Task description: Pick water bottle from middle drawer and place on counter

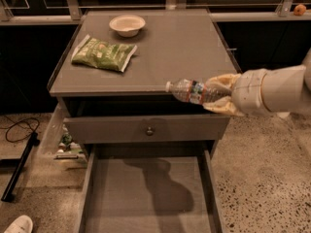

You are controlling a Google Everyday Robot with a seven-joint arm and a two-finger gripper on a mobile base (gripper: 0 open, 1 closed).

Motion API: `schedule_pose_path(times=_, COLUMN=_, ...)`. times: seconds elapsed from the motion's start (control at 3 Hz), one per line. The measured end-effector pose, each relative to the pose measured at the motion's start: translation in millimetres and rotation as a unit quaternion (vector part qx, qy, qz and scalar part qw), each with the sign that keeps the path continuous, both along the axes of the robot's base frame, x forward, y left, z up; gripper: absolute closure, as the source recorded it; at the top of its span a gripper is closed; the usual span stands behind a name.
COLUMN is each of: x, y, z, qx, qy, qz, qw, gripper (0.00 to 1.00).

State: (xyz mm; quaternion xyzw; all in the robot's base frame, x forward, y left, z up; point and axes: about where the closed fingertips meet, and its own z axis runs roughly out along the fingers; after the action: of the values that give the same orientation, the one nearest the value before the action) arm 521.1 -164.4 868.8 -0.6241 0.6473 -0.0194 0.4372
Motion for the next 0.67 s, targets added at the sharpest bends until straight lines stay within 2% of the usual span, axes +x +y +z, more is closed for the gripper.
schedule_pose_path(times=0.33, x=32.1, y=14.8, z=32.0, qx=-0.004, qy=-0.017, qz=0.036, qw=0.9992, gripper=1.0)
schedule_pose_path(times=0.67, x=78.8, y=25.1, z=54.3, qx=-0.01, qy=-0.017, qz=0.06, qw=0.998, gripper=1.0)
